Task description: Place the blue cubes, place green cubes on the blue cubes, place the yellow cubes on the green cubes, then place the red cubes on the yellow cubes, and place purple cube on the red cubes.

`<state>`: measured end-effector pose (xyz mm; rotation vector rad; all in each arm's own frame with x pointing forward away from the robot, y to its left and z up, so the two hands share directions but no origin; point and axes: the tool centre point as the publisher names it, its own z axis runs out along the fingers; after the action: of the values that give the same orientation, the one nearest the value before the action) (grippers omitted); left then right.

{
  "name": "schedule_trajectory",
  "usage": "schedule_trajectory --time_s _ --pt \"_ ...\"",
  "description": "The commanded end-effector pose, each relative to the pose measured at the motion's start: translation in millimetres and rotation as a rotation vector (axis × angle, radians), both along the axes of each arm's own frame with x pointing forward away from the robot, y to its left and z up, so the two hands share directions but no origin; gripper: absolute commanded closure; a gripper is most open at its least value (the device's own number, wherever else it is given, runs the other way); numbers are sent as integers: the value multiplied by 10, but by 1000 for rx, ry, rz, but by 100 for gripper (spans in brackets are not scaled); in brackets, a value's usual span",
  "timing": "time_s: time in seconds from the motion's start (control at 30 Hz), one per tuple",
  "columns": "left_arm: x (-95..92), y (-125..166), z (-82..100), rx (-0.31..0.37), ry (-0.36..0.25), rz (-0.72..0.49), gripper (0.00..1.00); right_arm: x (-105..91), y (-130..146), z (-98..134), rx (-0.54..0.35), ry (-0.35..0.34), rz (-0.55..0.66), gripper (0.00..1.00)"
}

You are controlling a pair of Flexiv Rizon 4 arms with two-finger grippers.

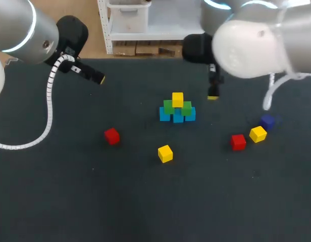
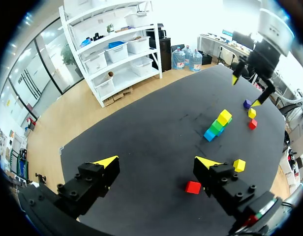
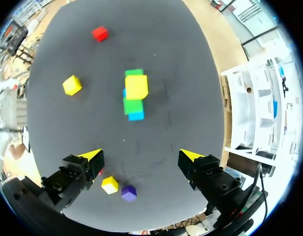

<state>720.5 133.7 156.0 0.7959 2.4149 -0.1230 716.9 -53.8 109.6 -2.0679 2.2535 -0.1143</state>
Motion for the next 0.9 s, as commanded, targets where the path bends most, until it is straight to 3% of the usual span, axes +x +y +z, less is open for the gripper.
schedule_trajectory --time_s 0.03,0.27,0.5,0.73,0.9 --pt "-1 14 -2 -4 0 -5 0 -168 -480 45 123 4 17 0" --pt "-1 14 -2 -4 0 -5 0 -367 -780 47 206 34 80 0" --pt "-1 14 -2 -4 0 -5 0 -661 -883 -78 256 89 233 0" --pt "-1 14 -2 -4 0 -5 0 -913 -931 -289 166 147 274 0" --pt "-1 14 -2 -4 0 -5 0 -983 -963 -519 64 157 284 0"
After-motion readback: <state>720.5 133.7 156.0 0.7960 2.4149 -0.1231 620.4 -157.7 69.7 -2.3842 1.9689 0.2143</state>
